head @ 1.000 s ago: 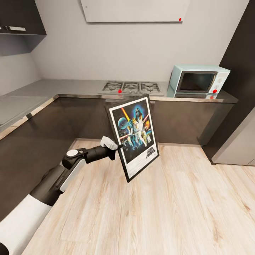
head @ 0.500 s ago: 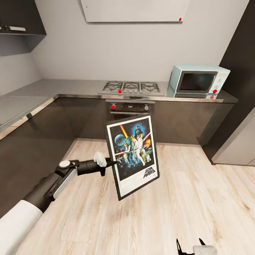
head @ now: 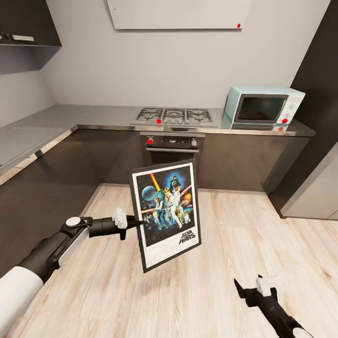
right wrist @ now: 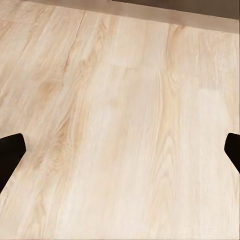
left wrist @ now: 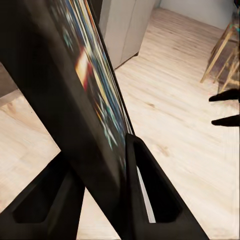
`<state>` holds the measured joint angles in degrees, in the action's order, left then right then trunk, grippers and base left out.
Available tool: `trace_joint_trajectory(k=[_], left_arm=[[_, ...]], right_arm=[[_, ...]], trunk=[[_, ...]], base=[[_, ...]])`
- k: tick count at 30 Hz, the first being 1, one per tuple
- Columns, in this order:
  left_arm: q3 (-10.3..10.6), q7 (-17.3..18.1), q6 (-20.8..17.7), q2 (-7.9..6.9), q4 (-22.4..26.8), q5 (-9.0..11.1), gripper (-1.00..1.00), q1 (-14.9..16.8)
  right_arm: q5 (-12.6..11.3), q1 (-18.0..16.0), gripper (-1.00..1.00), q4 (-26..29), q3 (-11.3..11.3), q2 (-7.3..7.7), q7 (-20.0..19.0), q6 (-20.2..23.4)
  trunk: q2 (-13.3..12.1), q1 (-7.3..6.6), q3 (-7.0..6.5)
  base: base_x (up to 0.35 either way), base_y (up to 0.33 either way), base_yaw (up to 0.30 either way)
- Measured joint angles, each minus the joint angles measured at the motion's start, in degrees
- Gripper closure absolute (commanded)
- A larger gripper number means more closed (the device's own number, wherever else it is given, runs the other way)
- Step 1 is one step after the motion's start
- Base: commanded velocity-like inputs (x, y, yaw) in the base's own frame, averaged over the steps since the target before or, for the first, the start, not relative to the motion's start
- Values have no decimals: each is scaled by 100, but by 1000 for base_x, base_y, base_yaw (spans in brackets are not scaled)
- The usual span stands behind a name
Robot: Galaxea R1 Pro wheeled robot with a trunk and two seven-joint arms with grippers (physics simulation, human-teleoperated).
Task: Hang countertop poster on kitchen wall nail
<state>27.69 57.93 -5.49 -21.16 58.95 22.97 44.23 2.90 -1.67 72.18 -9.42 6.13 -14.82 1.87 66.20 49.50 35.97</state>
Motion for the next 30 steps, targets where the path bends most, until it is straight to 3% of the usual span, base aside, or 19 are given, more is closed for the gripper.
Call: trace_joint_trajectory(k=[1, 4, 7, 11, 18, 24, 25, 30], left_arm=[[-1, 214, 0, -28, -2, 1, 100, 0], [-4, 516, 0, -72, -2, 1, 100, -1], [-4, 629, -1, -134, 0, 2, 100, -1], [-4, 854, -3, -192, 3, 4, 100, -1], [-4, 1211, -12, -216, 3, 3, 100, -1], [-4, 1293, -14, -222, 0, 0, 100, -1], [-4, 1464, -13, -223, -2, 3, 100, -1], [-6, 1831, -14, -223, -5, 5, 100, -1]], right_arm=[[6, -174, -100, 1, -164, 10, -349, 166], [12, -482, -100, -1, -364, 107, -948, 499], [6, -698, -100, 0, -435, 295, -1430, 830], [7, -1215, -100, -20, -491, 571, -2481, 1432], [45, -1686, -100, -44, -498, 743, -3479, 1668], [63, -2047, -100, -296, -476, 949, -4521, 1687], [80, -2125, -100, -397, -472, 985, -4788, 1681], [129, -2188, -100, -488, -430, 1015, -5060, 1665]], trunk=[[0, 0, 0], [0, 0, 0], [0, 0, 0], [0, 0, 0], [0, 0, 0], [0, 0, 0], [0, 0, 0], [0, 0, 0]], base=[[0, 0, 0], [0, 0, 0], [0, 0, 0], [0, 0, 0], [0, 0, 0], [0, 0, 0], [0, 0, 0], [0, 0, 0]])
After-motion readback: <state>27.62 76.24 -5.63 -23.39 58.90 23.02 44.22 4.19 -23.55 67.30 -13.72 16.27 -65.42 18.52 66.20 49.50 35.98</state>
